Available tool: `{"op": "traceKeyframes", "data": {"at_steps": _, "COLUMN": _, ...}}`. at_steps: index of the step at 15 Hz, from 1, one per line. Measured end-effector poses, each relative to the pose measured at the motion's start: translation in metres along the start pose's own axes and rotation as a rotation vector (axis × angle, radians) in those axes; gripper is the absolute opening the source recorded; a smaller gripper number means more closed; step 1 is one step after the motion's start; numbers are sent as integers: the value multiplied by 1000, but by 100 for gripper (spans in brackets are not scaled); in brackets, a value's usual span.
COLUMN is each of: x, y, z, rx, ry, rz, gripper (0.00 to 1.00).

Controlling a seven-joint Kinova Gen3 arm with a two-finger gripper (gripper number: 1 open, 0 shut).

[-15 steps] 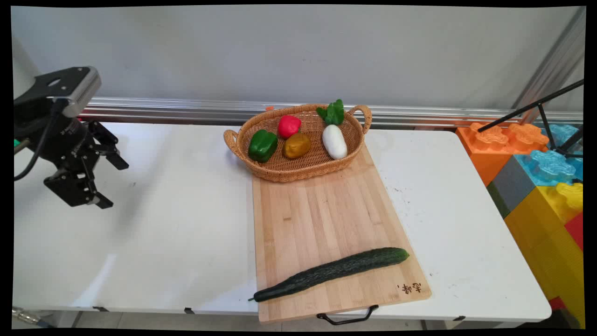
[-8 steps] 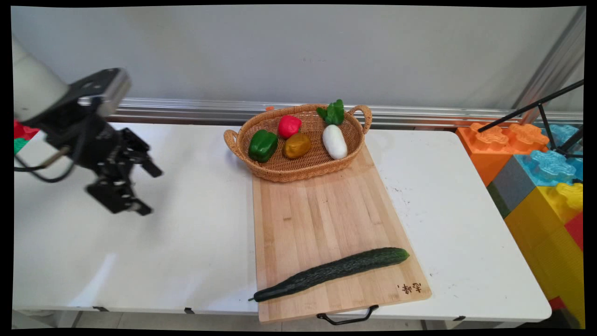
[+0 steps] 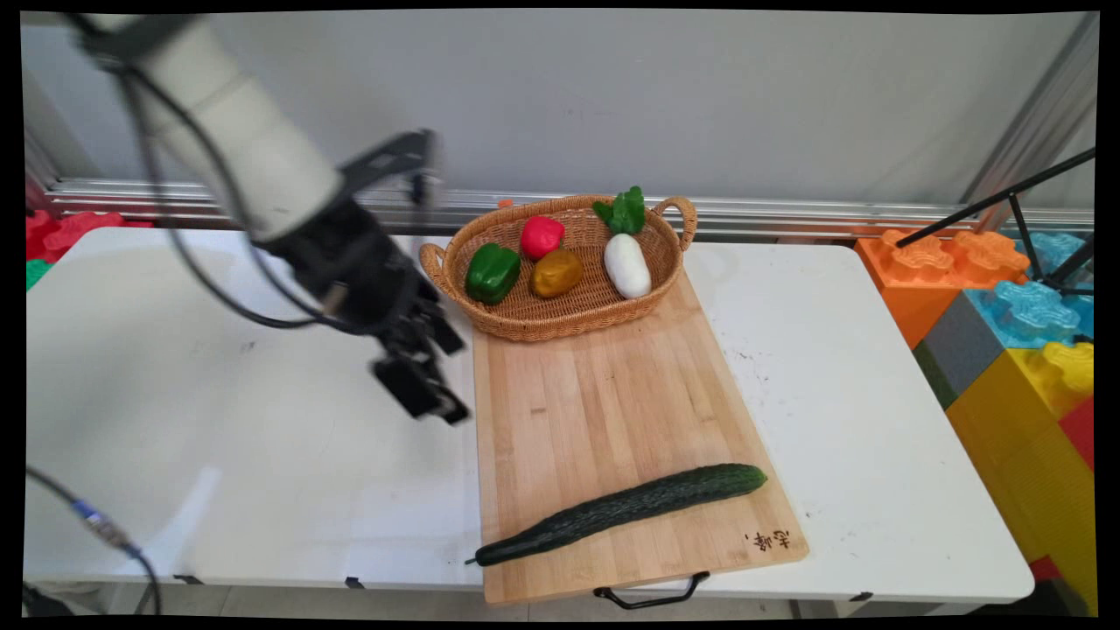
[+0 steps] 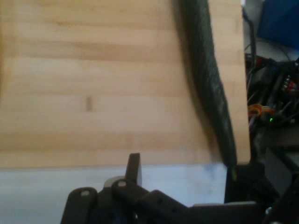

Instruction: Pick up the cucumber from the cutting board

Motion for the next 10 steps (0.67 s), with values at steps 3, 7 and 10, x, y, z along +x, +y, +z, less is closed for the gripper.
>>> {"op": "traceKeyframes", "data": {"at_steps": 3, "x": 28, "y": 3, "z": 33, "rx": -35, "ry": -6, "rz": -15, "gripper": 100}}
{"op": "traceKeyframes", "data": {"at_steps": 7, "x": 49, "y": 2, "z": 89, "rx": -59, "ry": 6, "rz": -37, "gripper": 100}}
{"op": "traceKeyframes", "data": {"at_steps": 10, "x": 59, "y": -2, "z": 133, "rx": -70, "ry": 35, "rz": -65, "gripper": 100}}
